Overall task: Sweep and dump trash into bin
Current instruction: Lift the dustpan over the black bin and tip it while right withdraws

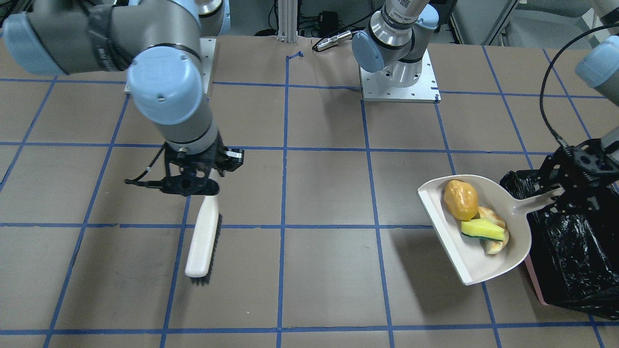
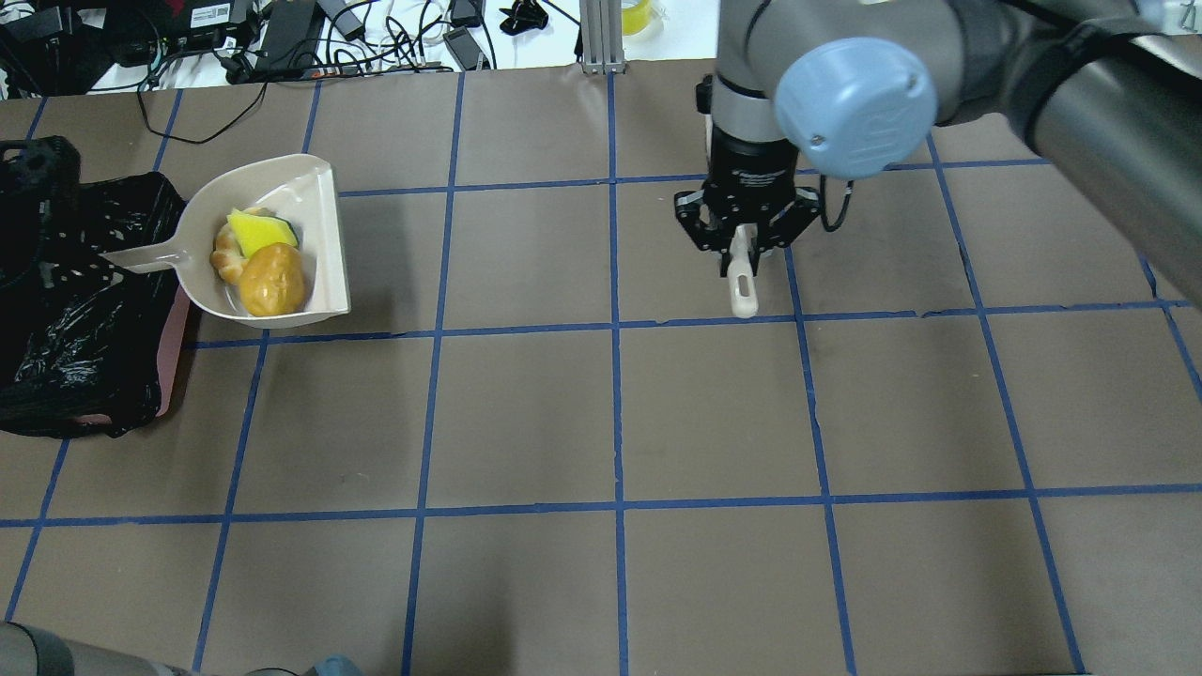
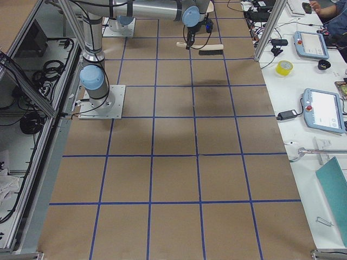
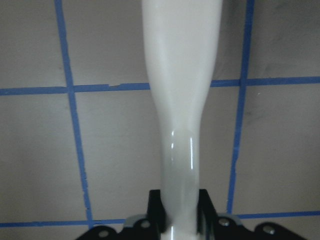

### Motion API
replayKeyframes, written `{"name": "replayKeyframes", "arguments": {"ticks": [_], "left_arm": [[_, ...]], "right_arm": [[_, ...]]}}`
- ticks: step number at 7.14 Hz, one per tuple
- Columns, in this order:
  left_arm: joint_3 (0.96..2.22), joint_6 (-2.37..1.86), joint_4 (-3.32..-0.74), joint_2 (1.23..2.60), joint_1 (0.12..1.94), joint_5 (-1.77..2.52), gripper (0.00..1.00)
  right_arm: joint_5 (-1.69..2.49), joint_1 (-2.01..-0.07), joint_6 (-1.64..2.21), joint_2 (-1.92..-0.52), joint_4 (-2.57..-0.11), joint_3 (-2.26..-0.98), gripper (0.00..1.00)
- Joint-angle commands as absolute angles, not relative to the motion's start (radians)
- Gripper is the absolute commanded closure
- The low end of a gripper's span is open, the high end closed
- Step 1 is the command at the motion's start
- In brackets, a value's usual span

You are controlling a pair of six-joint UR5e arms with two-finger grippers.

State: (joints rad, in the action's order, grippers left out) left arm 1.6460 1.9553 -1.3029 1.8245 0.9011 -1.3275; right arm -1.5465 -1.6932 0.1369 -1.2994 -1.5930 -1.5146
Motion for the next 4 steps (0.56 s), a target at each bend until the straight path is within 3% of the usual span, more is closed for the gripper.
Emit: {"name": "replayKeyframes", "arguments": {"ticks": [1,4], "left_arm": [[1.515,1.957,-1.435,1.830,0.803,-1.356,1.00],[1.407,1.983,-1.457,1.879,0.694,-1.475,1.00]], "right_arm": [[-1.551,-1.486,-0.113,-1.313,-1.620,-1.589,1.00],[-1.608,-1.252,-0.384,-1.278,-1.863,-1.738,1.00]]}}
